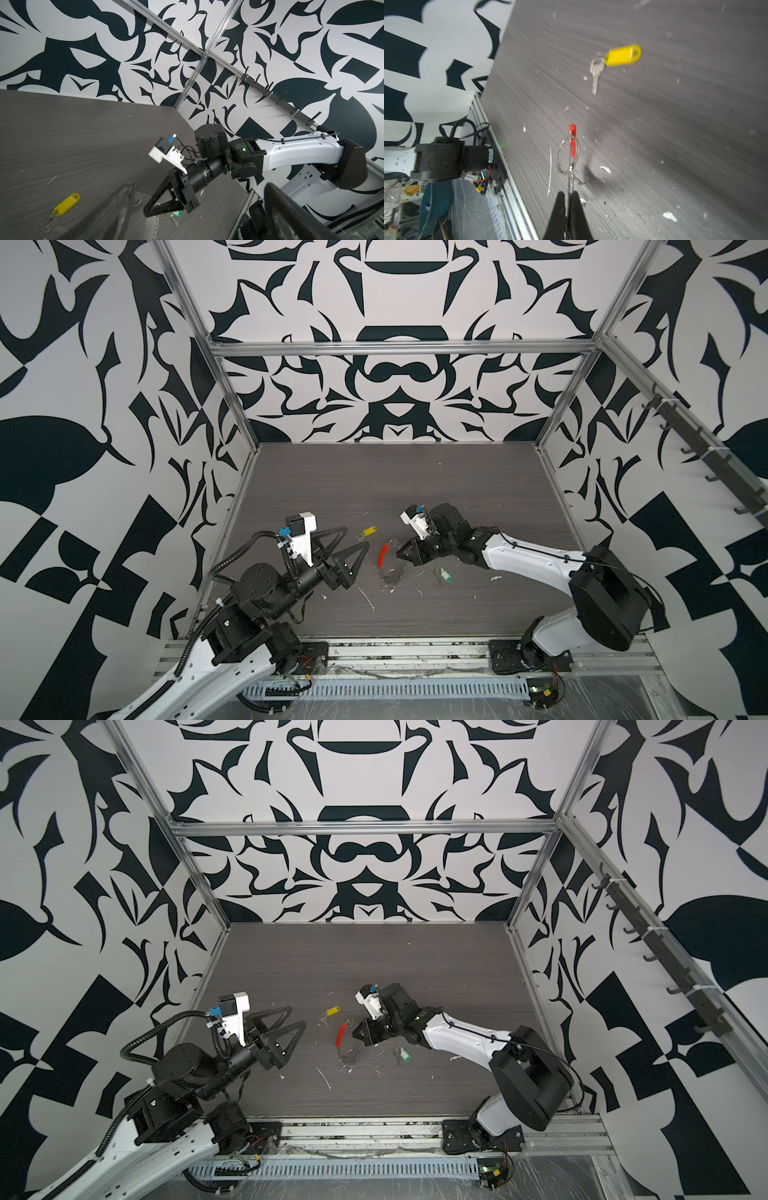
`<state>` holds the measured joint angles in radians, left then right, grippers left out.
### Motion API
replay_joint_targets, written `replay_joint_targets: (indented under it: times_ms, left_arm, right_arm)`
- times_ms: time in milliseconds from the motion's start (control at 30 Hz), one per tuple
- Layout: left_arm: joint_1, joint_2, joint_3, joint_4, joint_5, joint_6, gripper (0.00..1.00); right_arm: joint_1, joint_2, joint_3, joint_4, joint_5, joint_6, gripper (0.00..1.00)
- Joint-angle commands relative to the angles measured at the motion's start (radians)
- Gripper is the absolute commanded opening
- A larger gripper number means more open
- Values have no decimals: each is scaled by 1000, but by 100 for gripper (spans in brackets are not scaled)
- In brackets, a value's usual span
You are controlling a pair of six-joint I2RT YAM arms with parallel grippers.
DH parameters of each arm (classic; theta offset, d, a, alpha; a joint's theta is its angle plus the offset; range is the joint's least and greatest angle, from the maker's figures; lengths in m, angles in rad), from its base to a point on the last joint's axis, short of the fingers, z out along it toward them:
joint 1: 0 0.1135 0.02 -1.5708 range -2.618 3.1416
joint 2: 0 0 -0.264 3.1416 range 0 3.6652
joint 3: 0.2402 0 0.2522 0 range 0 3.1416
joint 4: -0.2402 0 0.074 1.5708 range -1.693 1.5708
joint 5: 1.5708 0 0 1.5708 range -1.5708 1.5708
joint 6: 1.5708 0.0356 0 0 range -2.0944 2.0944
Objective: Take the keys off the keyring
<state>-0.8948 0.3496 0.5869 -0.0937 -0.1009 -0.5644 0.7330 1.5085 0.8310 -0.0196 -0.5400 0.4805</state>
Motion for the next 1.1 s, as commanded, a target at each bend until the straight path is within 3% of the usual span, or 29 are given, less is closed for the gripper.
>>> replay_joint_targets:
  times_ms: [0, 33, 100, 200, 333, 433, 633, 867, 1067]
  left_arm:
    - [0, -13, -13, -4, -20, 4, 100]
    - [0, -15, -13, -5, -20, 4, 100]
    - [1, -17, -13, -5, -20, 4, 99]
    - [0, -19, -12, -4, -9, 6, 100]
    - [1, -19, -6, -14, -9, 9, 100]
    - [1, -19, -7, -17, -17, 11, 99]
    - [0, 13, -12, 26, -89, 26, 99]
    - [12, 212, 55, 95, -300, 228, 99]
    - [165, 370, 63, 159, -401, 257, 100]
  right_arm:
    - [-12, -5, 27, -19, 0, 9, 0]
    - [-14, 7, 39, -50, 27, 5, 4]
    - [-17, 30, 64, -118, 102, -15, 29]
    - [-17, 28, 75, -166, 211, -32, 59]
    - [-17, -56, 60, -184, 366, -28, 71]
    - [-16, -179, 20, -148, 432, -29, 97]
    - [-15, -439, -67, -80, 522, -48, 99]
    - [-15, -548, -137, -45, 533, -50, 99]
    - [-14, -609, -175, -34, 540, -43, 99]
